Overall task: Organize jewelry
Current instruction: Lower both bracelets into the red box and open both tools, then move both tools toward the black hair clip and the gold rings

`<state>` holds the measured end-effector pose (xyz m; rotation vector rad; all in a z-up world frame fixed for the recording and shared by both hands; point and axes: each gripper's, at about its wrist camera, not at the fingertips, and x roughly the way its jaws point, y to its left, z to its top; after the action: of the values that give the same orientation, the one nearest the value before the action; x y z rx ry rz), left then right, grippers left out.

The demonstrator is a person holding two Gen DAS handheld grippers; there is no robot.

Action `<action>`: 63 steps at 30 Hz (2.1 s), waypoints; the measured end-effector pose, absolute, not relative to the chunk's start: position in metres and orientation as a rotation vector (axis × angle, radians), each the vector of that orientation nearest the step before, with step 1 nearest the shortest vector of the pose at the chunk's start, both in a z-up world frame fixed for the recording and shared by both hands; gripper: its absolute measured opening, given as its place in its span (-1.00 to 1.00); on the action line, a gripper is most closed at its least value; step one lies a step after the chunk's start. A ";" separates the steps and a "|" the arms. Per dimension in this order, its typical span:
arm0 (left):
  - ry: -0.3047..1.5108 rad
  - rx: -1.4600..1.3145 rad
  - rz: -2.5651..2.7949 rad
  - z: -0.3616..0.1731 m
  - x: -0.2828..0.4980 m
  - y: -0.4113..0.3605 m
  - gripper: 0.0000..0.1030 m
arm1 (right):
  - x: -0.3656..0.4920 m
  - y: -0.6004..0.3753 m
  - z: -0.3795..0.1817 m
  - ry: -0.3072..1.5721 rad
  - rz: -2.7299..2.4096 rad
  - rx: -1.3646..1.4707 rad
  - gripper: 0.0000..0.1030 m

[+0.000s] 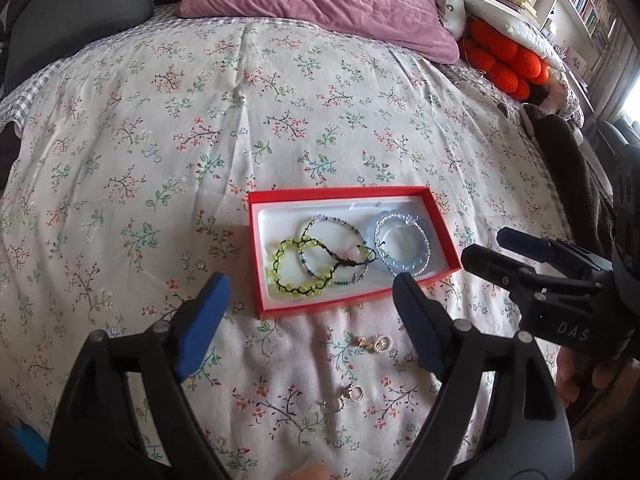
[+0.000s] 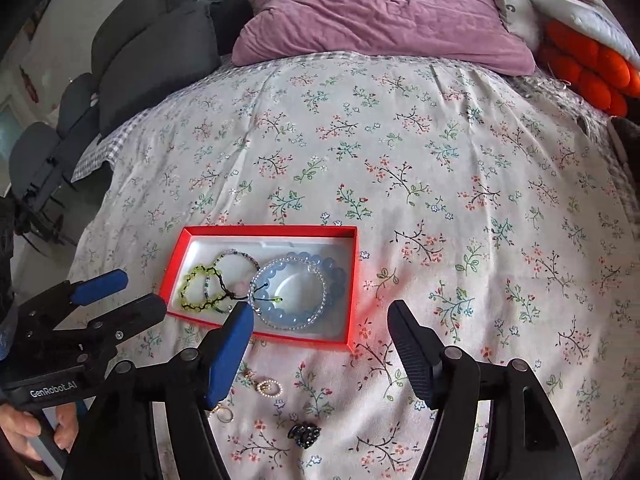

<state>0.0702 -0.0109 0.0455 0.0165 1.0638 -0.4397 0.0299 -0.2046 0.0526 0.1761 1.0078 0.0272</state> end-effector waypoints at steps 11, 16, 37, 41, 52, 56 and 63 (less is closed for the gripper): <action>1.056 0.116 -0.442 0.040 0.037 -0.005 0.98 | 0.001 -0.195 0.046 0.992 0.004 0.076 0.78; 1.050 0.150 -0.436 0.032 0.025 0.005 0.98 | -0.014 -0.194 0.047 0.952 0.028 0.031 0.81; 1.078 0.238 -0.494 -0.013 -0.007 0.020 0.98 | -0.048 -0.194 -0.016 1.121 0.097 -0.114 0.83; 1.100 0.281 -0.533 -0.026 -0.014 0.009 0.98 | -0.050 -0.187 -0.034 1.185 0.152 -0.111 0.83; 1.029 0.378 -0.601 -0.054 -0.021 -0.003 1.00 | -0.052 -0.189 -0.063 1.176 0.125 -0.094 1.00; 1.013 0.395 -0.635 -0.053 -0.018 -0.006 1.00 | -0.055 -0.188 -0.064 1.165 0.115 -0.098 1.00; 0.950 0.417 -0.722 -0.044 -0.020 -0.010 0.59 | -0.048 -0.175 -0.055 1.112 0.162 -0.148 1.00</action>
<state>-0.0203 -0.0104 -0.0442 0.4174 0.9500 -0.7218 -0.0481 -0.1748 -0.0554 -0.1485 1.1117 0.1619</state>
